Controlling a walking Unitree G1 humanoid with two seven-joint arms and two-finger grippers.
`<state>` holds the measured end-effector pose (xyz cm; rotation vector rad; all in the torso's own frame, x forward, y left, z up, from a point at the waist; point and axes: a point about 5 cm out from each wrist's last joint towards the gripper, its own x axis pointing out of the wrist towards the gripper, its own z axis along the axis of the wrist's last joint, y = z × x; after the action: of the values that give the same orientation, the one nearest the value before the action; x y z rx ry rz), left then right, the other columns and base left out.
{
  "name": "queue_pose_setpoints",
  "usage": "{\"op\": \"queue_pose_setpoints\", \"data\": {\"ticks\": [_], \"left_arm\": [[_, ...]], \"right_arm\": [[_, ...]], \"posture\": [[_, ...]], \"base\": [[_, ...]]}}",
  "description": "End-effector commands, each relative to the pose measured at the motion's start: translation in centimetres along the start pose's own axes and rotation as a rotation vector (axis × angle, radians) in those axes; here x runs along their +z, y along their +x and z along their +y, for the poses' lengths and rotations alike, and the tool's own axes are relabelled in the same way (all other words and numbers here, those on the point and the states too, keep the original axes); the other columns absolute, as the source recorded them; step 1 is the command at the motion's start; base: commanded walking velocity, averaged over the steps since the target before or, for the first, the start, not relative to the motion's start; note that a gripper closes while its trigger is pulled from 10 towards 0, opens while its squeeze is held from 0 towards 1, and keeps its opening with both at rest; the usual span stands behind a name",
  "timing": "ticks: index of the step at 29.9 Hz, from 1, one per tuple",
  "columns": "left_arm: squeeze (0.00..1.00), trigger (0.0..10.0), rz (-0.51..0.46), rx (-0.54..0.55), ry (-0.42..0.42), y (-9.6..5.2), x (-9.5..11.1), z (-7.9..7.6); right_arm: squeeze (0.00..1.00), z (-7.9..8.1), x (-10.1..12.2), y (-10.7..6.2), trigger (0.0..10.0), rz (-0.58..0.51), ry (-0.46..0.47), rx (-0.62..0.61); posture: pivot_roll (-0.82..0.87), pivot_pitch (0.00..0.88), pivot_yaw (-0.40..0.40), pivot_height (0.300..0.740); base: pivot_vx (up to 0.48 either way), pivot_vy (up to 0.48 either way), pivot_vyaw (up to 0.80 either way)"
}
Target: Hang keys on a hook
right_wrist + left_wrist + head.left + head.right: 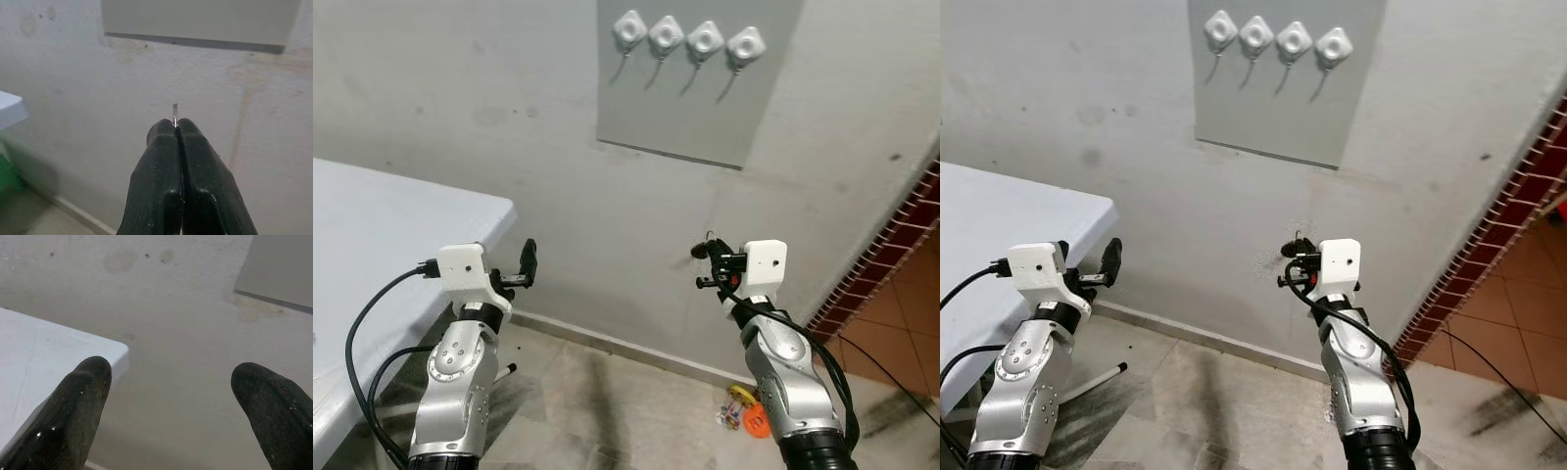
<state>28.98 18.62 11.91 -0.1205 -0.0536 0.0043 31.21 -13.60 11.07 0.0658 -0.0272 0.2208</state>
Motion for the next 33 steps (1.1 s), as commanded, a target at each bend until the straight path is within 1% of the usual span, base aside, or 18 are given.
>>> {"op": "queue_pose_setpoints", "data": {"ticks": [1, 13, 24, 26, 30, 32, 33], "left_arm": [[0.00, 10.0, -0.022, -0.021, 0.006, 0.1, 0.5, -0.3], [0.00, 10.0, -0.022, -0.021, 0.010, 0.0, 0.5, -0.3], [0.00, 10.0, -0.016, -0.013, -0.005, 0.0, 0.5, -0.3], [0.00, 10.0, -0.001, -0.004, -0.002, 0.0, 0.3, -0.5], [0.00, 10.0, -0.022, -0.021, 0.017, 0.1, 0.7, -0.7], [0.00, 10.0, -0.025, -0.058, 0.012, 0.2, 0.9, -1.0], [0.00, 10.0, -0.033, -0.092, 0.031, 0.2, 1.1, -1.3]], "right_arm": [[0.00, -0.2, 0.5, 0.0, 10.0, -0.025, -0.004, 0.000], [0.00, 0.0, 0.5, 0.0, 10.0, -0.024, -0.004, 0.010], [0.00, 0.0, 0.4, 0.0, 10.0, -0.025, -0.001, 0.012], [0.00, 0.0, 0.4, 0.0, 10.0, -0.025, -0.003, 0.013], [0.00, 0.0, 0.5, 0.0, 10.0, -0.026, -0.003, 0.014], [0.00, 0.0, 0.6, 0.0, 10.0, -0.030, -0.003, 0.018], [0.00, -0.1, 0.6, 0.0, 10.0, -0.031, -0.004, 0.020]], "posture": [[-0.03, 0.000, -0.018, 0.740], [-0.03, 0.000, -0.021, 0.740], [-0.03, 0.000, -0.021, 0.740], [-0.03, 0.000, -0.021, 0.740], [-0.03, 0.000, -0.023, 0.740], [-0.03, 0.000, -0.025, 0.740], [-0.03, 0.000, -0.029, 0.740]], "base": [[0.480, 0.000, 0.00], [0.480, 0.000, 0.00], [0.480, 0.000, 0.00], [0.000, 0.000, 0.00], [0.000, 0.000, 0.00], [0.000, 0.000, 0.00], [0.000, 0.000, 0.00]]}}
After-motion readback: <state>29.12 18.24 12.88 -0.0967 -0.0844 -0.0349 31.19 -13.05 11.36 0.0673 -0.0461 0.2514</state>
